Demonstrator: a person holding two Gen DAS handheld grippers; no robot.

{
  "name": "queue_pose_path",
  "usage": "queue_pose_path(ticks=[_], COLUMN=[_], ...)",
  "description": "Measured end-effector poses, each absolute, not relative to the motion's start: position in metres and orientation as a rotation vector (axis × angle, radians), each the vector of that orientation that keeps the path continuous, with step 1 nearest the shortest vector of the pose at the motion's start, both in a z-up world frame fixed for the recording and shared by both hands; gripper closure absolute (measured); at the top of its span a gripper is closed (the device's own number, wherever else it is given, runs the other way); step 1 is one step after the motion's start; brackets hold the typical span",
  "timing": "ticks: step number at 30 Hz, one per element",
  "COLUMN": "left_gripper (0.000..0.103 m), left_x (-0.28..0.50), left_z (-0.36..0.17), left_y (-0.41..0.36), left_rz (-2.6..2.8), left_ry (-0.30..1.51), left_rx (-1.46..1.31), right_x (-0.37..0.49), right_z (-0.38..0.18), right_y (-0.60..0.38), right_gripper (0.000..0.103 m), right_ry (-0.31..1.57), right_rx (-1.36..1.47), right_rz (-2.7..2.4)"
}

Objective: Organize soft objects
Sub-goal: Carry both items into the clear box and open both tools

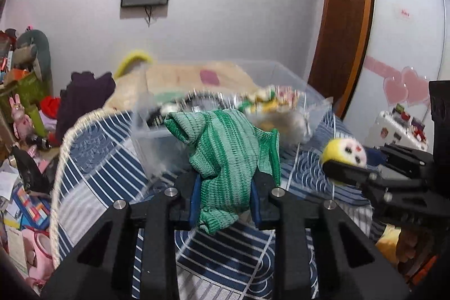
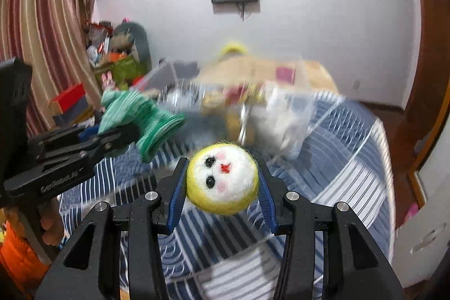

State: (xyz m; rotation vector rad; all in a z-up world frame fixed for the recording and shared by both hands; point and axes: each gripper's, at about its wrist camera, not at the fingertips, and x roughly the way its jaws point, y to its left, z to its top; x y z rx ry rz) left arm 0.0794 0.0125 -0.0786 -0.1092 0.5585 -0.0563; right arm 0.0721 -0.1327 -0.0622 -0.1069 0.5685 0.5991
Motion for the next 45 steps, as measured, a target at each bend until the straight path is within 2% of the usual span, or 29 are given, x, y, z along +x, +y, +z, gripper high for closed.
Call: queue_pose_path(ticks=[8,16,31,35,38,45], left_gripper=[0.074,0.074,0.073,0.051,0.038,0.028], left_x=[0.077,0.101,0.166,0.171,0.168,0.150], left_z=[-0.037,-0.016,-0.060,-0.065,-0.064,-0.053], left_y=[0.036,0.046,0.030,0.028,0.026,0.024], left_rz=[0.001,0.006,0.001,0.010,0.011,0.005], left_ry=[0.432,0.382,0.540,0.555,0.551,0.510], left_rx=[-0.140,-0.164,-0.132,-0.105,-0.104,-0.109], right_x=[0.085,0.106,0.143,0.144,0.142,0.129], right_z=[-0.021,-0.021,-0.051,-0.053,-0.051,-0.034], right_y=[-0.137,-0.123,-0.120,-0.119,-0.121,-0.128], right_gripper=[0.060,0.060,0.059,0.057,0.045,0.031], right_ry=[0.422,0.409,0.534,0.551,0.552,0.483], right_rx=[-0.092,-0.109,-0.091,-0.102,-0.102,-0.091], right_rz=[0.567,0.530,0.497,0.492,0.491,0.487])
